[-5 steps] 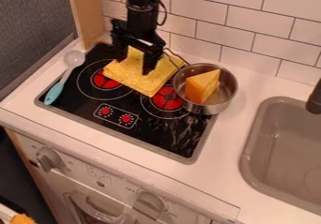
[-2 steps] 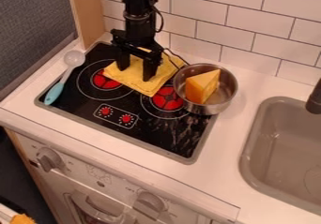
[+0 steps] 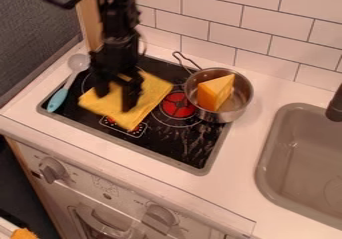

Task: Move the yellow cloth to the bottom left of the burners

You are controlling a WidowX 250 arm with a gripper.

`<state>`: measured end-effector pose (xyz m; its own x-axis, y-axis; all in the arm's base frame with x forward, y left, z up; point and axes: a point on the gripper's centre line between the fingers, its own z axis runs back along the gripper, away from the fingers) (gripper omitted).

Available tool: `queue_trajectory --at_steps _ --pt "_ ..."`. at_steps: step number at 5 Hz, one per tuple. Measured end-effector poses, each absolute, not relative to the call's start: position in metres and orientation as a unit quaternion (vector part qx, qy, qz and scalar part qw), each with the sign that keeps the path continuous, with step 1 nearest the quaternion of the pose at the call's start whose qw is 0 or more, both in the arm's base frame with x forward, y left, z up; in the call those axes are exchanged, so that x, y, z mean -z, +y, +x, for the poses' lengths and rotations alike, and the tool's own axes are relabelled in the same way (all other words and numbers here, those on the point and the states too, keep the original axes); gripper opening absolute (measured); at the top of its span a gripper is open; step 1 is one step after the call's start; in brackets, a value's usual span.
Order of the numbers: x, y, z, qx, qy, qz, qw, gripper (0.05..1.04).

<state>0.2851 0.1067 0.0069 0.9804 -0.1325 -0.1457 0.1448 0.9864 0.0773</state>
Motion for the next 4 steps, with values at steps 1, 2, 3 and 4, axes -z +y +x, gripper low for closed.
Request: queue_trajectory --at_steps 1,2,3,4 --pt "-0.007 0.111 0.246 0.071 0.09 0.044 0.992 1.0" --pt "-0.005 0.119 0.216 0.052 0.104 0.031 0.993 1.001" --pt "-0.006 0.118 0.22 0.053 0.094 0.019 0.994 1.001" --pt "-0.03 0.112 0.232 0.062 0.045 0.017 0.997 1.0"
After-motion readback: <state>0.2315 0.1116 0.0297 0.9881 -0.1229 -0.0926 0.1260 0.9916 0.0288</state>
